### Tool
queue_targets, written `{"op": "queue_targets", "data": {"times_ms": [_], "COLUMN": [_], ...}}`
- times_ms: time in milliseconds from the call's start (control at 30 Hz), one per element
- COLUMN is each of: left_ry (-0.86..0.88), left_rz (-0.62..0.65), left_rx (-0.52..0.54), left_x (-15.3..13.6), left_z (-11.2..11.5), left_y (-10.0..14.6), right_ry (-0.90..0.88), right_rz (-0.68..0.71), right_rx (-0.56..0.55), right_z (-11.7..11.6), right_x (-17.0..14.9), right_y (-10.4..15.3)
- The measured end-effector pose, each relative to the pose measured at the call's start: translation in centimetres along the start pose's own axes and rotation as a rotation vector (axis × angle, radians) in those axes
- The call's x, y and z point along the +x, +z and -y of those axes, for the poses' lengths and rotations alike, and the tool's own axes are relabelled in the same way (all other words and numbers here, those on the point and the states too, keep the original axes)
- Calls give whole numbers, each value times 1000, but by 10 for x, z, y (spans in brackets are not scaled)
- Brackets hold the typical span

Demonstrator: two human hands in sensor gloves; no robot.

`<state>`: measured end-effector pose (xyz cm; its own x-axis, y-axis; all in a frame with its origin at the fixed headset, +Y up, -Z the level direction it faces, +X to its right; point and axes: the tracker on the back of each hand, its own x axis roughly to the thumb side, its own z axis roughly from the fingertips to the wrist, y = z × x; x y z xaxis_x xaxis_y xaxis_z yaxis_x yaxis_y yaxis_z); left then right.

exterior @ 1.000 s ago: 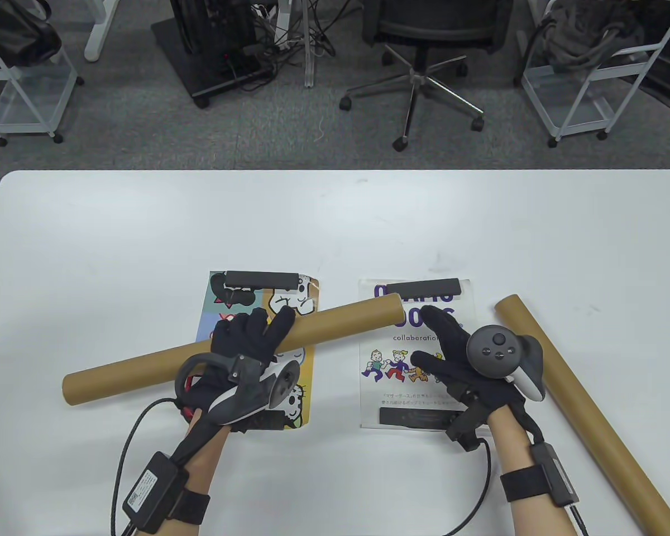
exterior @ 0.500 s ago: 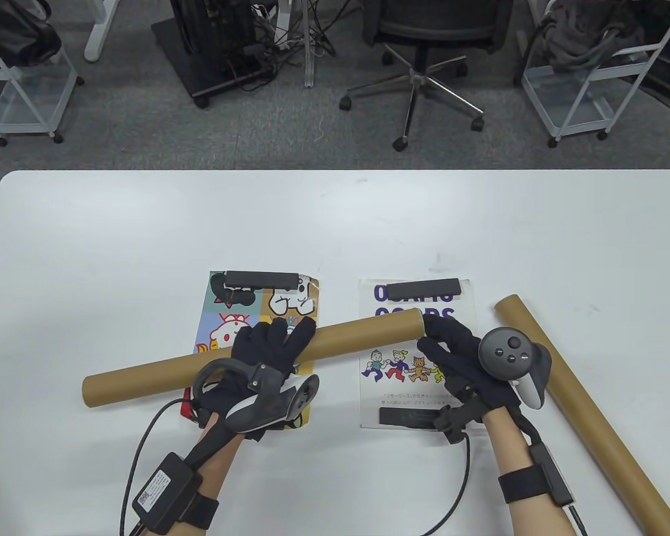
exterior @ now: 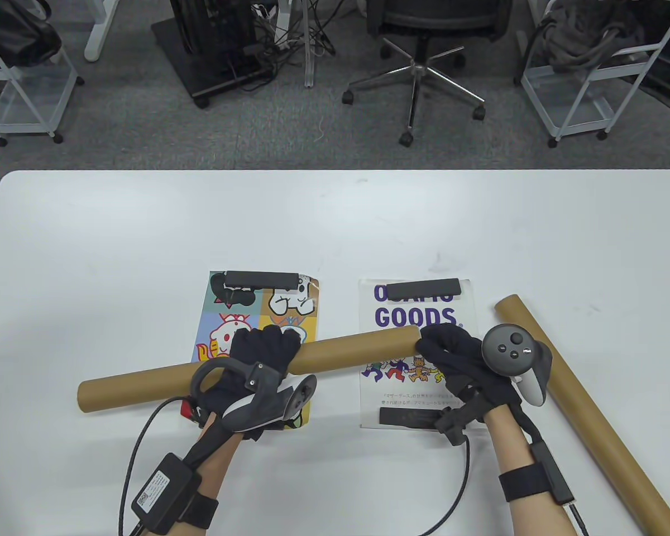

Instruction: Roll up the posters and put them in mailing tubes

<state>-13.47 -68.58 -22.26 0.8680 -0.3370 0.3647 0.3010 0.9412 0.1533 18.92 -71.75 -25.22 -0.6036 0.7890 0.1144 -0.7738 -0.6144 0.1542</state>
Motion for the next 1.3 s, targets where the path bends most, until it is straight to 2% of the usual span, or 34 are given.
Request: {"op": "queue_targets", "data": {"times_ms": [133, 333, 467, 733, 1300], "left_ry": [-1, 35, 111, 66, 134], "left_rz": [2, 10, 40, 7, -16], "left_rx": [-3, -33, -69, -5, -23], "left_x": [1, 0, -1, -5, -15], "left_z": [1, 2, 2, -1, 2], "left_y": [0, 0, 0, 2, 1], "right_ry": [31, -56, 4, -15, 25], "right_rz": [-22, -34, -49, -15, 21], "right_rx": [-3, 16, 17, 9, 16], "right_z": [-1, 0, 1, 1, -2], "right_x": [1, -6, -6, -4, 2], "right_y": [-1, -1, -1, -2, -2]}}
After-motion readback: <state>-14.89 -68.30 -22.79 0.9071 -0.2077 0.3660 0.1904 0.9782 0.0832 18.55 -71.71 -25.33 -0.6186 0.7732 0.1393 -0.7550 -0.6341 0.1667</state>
